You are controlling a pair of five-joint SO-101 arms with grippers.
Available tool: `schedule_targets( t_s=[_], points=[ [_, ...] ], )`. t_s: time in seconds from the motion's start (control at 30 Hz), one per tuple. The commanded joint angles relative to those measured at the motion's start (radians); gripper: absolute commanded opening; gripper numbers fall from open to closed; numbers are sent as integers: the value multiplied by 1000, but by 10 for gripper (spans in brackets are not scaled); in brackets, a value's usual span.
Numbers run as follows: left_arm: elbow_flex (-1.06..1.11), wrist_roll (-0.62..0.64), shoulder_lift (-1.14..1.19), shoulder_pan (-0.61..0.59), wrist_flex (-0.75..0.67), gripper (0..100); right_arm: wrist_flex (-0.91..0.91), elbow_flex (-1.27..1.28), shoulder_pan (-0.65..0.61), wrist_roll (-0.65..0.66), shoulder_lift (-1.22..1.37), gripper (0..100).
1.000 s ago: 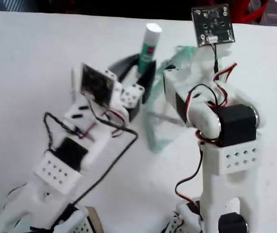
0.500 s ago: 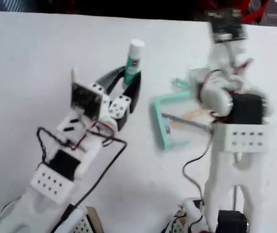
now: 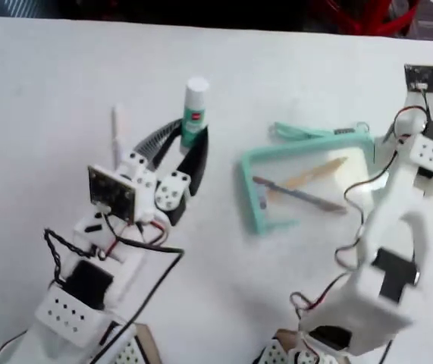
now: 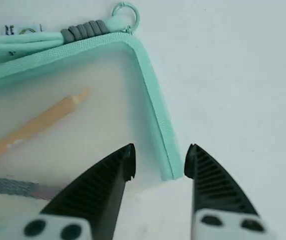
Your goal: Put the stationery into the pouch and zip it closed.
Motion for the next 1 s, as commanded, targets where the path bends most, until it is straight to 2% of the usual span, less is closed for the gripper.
schedule_targets(
  t_s=[0.0,0.13,0.37,0.47,0.63,0.73,0.8,0.97],
  points=[
    [-6,9,-22,-5,3,22,31,-195,16,14,147,160],
    [-6,9,-22,-5,29,22,99,-379,19,26,306,159],
    [-6,9,-4,-4,21,22,271,-606,-8,152,498,158],
    [-6,9,18,13,21,22,352,-681,-27,242,544,149],
    [-6,5,42,41,20,22,519,-778,-64,414,578,71],
    [-8,5,42,39,20,22,539,-793,-67,422,581,74],
    [-8,5,42,39,20,22,539,-799,-54,394,579,117],
    [-8,3,42,41,20,22,535,-844,-4,330,559,320]
  ],
)
